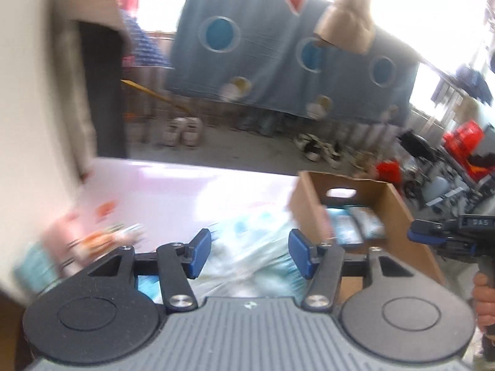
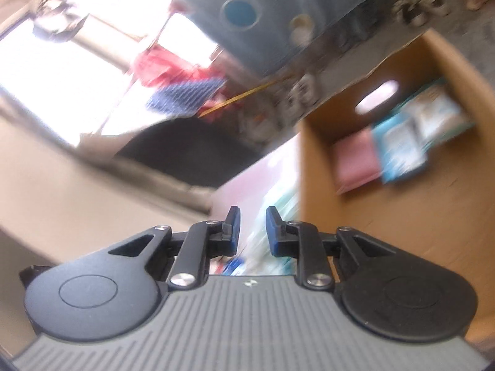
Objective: Organize soft objects
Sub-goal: 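Withdraw the right tool from the box back to the table, then reach the right tool to the blue-and-white wet-wipe pack and close on it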
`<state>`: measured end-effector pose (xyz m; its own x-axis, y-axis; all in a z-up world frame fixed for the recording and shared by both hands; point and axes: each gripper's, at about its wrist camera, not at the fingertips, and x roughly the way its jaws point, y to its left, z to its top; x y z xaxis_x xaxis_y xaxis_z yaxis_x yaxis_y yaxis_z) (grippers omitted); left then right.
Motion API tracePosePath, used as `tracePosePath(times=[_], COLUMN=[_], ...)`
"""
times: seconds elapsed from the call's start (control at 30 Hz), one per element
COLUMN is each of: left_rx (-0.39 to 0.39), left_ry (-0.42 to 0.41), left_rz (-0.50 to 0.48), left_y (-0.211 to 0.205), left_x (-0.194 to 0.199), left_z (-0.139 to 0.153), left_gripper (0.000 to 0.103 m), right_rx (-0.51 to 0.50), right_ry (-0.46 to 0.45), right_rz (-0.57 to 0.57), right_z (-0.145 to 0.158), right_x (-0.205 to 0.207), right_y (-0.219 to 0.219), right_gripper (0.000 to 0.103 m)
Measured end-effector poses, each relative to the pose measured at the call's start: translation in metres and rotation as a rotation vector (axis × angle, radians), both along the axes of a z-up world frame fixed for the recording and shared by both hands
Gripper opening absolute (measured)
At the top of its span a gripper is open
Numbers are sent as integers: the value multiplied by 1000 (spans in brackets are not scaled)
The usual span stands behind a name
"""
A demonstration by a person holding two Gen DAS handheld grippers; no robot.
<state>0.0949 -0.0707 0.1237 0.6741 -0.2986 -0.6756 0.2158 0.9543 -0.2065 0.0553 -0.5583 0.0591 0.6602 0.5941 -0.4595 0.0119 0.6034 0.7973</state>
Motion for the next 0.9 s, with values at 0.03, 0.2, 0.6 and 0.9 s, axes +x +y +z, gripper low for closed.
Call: tracePosePath(times=[0.03,0.2,0.6,0.9], left_rx=[5,25,172,209], left_ry=[-5,9,-63,-51], left_rz=[18,92,38,-47], left_y=[15,69,111,117], left_x=[-11,-49,-96,-61], left_z=[-4,-32,-97,-135], left_gripper=[57,57,57,56], right_rx=[5,48,136,192], right_ry=[6,64,222,274], right_rz=[25,132,296,244], right_z=[0,-17,-82,-141], right_x=[-2,-16,-16,29], right_y=[15,87,220,276], right_gripper=[21,23,33,46])
